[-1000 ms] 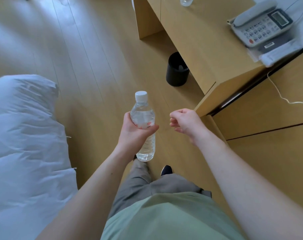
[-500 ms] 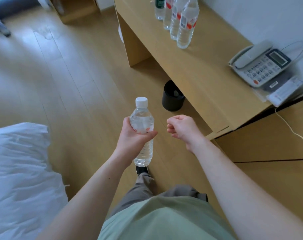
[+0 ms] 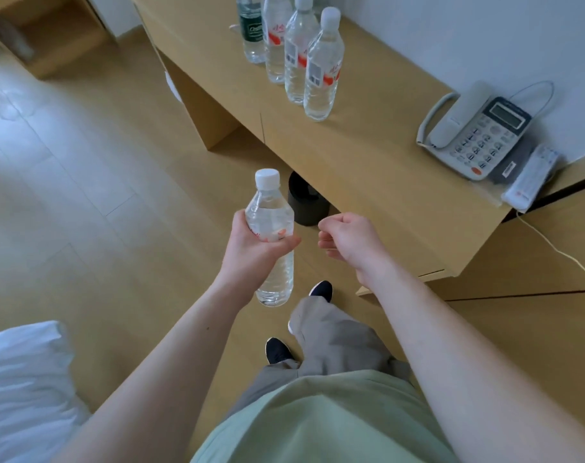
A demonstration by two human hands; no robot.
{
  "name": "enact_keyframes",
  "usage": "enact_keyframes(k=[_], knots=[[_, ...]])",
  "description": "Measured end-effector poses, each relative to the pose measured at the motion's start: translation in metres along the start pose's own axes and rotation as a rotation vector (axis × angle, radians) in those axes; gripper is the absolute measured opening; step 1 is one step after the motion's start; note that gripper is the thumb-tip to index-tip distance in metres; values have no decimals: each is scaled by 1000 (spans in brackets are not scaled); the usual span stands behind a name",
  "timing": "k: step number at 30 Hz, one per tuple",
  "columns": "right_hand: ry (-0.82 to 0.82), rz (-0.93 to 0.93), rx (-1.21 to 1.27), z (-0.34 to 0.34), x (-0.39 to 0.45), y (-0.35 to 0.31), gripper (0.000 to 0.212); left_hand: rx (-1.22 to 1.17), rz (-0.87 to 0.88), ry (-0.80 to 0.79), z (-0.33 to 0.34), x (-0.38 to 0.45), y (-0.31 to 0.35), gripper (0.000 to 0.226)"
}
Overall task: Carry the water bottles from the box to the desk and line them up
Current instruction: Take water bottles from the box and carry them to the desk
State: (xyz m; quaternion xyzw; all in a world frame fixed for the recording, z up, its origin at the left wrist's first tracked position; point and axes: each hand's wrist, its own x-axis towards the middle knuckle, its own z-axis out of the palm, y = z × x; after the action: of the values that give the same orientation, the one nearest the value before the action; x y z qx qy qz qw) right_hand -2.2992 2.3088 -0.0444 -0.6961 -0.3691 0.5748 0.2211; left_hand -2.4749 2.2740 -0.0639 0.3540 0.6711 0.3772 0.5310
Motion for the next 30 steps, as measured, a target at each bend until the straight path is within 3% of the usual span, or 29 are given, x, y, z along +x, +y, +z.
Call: enact_keyframes(k=[18, 30], knots=[[99, 33, 105, -38, 150, -112, 10, 83, 26, -172, 44, 166, 94, 62], [321, 100, 272, -74, 165, -127, 10, 165, 91, -509, 91, 229, 137, 63]])
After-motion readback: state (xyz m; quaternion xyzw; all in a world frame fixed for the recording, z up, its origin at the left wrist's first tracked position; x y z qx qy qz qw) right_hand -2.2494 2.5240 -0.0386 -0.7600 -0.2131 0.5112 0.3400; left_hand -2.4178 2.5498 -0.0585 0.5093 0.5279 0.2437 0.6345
